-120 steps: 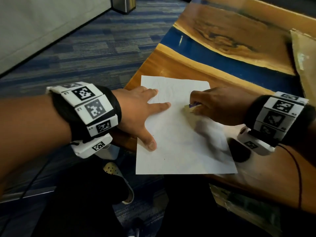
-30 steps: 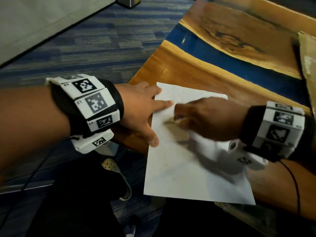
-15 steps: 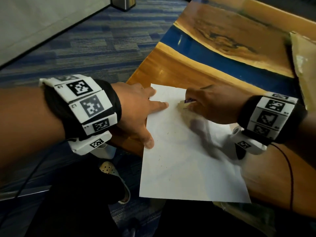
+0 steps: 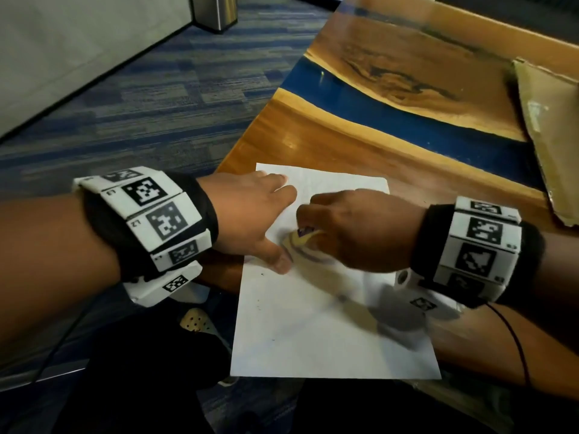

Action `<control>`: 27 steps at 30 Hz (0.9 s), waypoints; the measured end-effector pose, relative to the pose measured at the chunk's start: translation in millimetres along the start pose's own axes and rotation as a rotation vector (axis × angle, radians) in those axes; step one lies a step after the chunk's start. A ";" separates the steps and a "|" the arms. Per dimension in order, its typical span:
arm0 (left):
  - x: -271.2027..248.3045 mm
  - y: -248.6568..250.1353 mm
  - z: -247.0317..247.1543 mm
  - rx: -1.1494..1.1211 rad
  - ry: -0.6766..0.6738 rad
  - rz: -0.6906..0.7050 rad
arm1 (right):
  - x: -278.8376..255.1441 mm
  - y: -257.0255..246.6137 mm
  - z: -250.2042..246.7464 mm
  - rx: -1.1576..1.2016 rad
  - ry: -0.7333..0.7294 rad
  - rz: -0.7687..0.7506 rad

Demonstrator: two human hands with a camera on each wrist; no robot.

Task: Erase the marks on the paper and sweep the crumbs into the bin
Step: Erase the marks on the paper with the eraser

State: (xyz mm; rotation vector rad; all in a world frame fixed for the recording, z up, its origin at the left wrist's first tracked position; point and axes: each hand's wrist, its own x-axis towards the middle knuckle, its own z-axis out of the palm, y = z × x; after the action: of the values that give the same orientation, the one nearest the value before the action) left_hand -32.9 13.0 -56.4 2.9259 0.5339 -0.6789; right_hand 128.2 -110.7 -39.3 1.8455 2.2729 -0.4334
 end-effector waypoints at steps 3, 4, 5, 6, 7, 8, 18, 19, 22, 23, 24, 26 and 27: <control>0.7 1.3 -1.4 0.031 -0.019 -0.021 | 5.7 15.3 -1.5 0.025 0.021 0.083; 0.7 2.4 -2.3 0.051 -0.025 -0.032 | 6.9 23.2 -5.6 0.008 0.042 0.166; 0.7 2.8 -2.3 0.065 -0.028 -0.043 | 8.3 29.3 -6.2 -0.023 0.066 0.217; 0.4 2.6 -2.1 0.072 -0.027 -0.048 | 7.7 27.8 -5.2 -0.035 0.091 0.216; -0.2 1.9 -1.9 0.069 -0.022 -0.048 | 7.3 20.5 -2.3 -0.022 0.092 0.160; -1.0 1.1 -1.3 0.059 -0.015 -0.044 | 5.3 8.9 0.6 -0.002 0.080 0.075; -3.6 0.1 -1.2 0.070 -0.028 -0.053 | 0.1 -6.5 8.6 0.033 0.050 -0.064; -4.2 -0.2 -1.3 0.073 -0.035 -0.054 | -2.5 -5.9 10.2 0.056 0.021 -0.083; -4.8 0.6 -3.1 0.078 -0.053 -0.068 | 0.7 29.6 -5.5 -0.004 0.060 0.167; -4.5 1.0 -3.6 0.080 -0.059 -0.071 | -0.1 38.4 -6.6 -0.048 0.073 0.221; -3.8 0.7 -4.2 0.085 -0.061 -0.070 | -2.7 37.7 -5.1 -0.056 0.079 0.220; -3.5 -0.3 -5.4 0.086 -0.069 -0.066 | -5.8 16.3 1.5 -0.024 0.069 0.053; -3.1 -0.7 -6.1 0.088 -0.076 -0.063 | -8.1 4.3 5.7 0.015 0.038 -0.041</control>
State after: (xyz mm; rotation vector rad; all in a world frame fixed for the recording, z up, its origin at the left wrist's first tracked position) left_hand -33.2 13.7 -49.6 2.9602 0.6057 -0.8381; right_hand 133.8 -119.3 -42.5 1.8323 2.3417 -0.4261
